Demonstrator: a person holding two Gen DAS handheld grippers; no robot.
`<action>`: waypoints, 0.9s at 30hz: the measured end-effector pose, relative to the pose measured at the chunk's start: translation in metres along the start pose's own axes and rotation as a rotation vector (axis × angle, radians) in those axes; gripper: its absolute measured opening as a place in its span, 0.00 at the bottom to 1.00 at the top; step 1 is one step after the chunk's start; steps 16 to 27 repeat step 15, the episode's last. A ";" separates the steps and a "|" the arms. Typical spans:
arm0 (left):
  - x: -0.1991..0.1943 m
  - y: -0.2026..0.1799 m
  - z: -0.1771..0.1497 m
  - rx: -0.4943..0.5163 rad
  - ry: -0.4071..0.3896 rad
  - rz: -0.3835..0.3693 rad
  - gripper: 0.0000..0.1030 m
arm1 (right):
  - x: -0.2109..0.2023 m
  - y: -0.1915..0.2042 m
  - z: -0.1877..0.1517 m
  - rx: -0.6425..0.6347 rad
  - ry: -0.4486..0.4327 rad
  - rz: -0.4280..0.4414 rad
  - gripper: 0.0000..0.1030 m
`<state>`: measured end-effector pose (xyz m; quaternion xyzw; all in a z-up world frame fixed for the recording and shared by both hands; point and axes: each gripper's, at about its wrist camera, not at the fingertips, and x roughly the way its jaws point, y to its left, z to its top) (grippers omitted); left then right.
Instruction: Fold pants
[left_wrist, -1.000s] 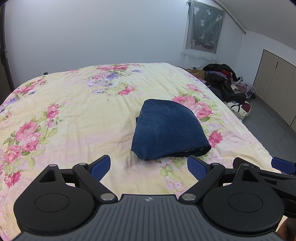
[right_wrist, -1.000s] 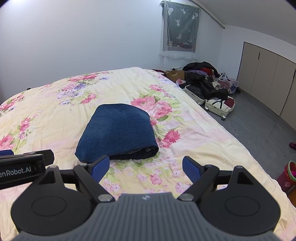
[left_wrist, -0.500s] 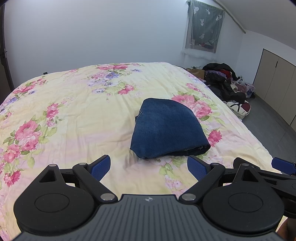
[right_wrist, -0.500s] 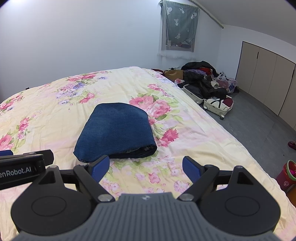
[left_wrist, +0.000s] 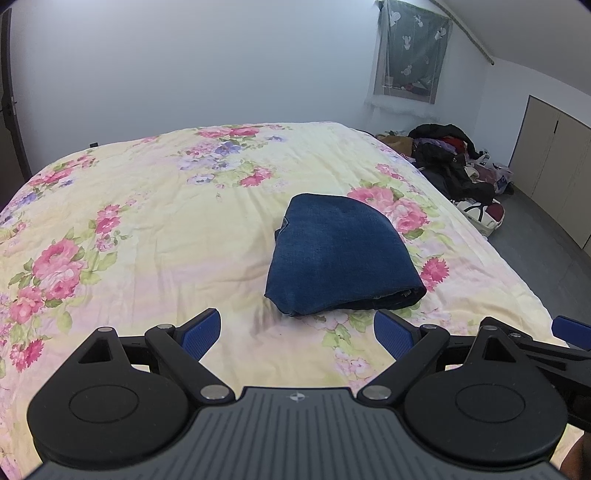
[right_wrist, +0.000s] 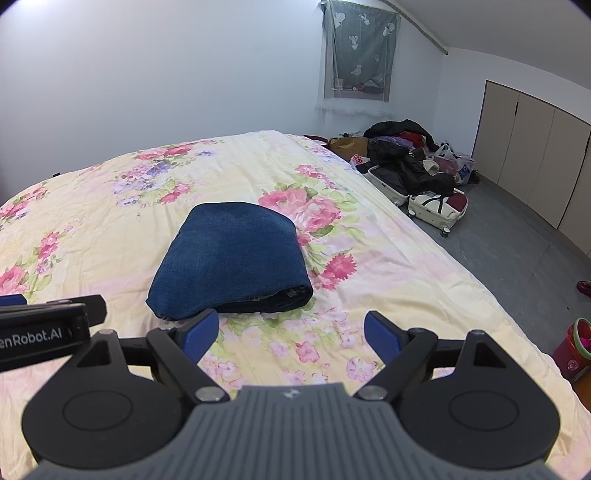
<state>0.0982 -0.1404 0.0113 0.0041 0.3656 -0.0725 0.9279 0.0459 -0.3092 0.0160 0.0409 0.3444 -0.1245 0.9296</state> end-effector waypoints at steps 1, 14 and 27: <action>0.001 0.001 0.000 -0.001 0.004 -0.001 1.00 | 0.001 -0.001 -0.001 0.004 0.002 -0.003 0.80; 0.008 -0.006 -0.008 0.067 0.030 -0.017 1.00 | 0.000 -0.012 -0.005 0.035 0.005 -0.025 0.80; 0.008 -0.007 -0.008 0.074 0.031 -0.018 1.00 | 0.000 -0.012 -0.005 0.035 0.005 -0.026 0.80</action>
